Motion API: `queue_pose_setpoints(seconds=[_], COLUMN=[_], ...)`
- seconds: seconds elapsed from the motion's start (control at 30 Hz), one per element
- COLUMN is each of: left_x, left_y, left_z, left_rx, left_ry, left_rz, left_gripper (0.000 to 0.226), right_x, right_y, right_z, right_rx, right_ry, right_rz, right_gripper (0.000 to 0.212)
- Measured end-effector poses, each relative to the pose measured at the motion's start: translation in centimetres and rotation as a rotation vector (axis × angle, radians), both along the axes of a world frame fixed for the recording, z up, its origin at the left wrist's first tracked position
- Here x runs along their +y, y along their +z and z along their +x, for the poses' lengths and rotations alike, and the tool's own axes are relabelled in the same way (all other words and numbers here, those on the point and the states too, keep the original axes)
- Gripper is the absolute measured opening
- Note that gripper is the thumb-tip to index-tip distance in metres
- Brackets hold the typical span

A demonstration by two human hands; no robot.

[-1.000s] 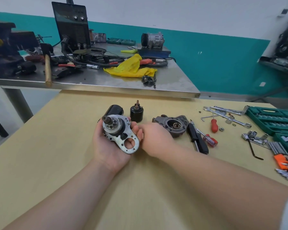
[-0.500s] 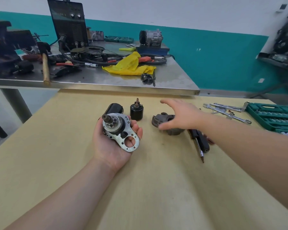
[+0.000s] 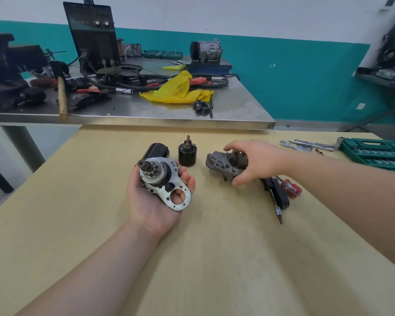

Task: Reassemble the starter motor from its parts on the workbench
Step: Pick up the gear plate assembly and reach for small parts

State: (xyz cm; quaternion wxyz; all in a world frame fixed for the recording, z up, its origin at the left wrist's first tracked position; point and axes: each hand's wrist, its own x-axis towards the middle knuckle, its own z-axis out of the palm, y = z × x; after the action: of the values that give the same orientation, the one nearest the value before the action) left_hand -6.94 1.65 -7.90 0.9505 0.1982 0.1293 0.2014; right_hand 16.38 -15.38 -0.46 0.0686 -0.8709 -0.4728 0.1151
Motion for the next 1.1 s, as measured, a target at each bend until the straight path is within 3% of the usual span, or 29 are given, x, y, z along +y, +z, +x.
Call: queue_pose_setpoints(seconds=[0.17, 0.33, 0.5, 1.1], left_x=[-0.1, -0.2, -0.3, -0.6], left_y=[0.0, 0.1, 0.1, 0.2], left_z=[0.0, -0.1, -0.3, 0.3], left_rx=[-0.001, 0.007, 0.018, 0.035], left_ry=[-0.001, 0.011, -0.003, -0.094], left_rz=[-0.004, -0.004, -0.018, -0.046], left_gripper=[0.059, 0.058, 0.059, 0.065], right_x=[-0.1, 0.2, 1.4, 4.6], right_y=[4.1, 7.3, 7.3, -2.0], right_z=[0.5, 2.1, 4.2, 8.3], right_rx=[0.086, 0.214, 0.149, -0.056], right_ry=[-0.016, -0.112, -0.249, -0.367], right_rz=[0.060, 0.219, 0.300, 0.100], right_gripper=[0.084, 0.077, 0.091, 0.101])
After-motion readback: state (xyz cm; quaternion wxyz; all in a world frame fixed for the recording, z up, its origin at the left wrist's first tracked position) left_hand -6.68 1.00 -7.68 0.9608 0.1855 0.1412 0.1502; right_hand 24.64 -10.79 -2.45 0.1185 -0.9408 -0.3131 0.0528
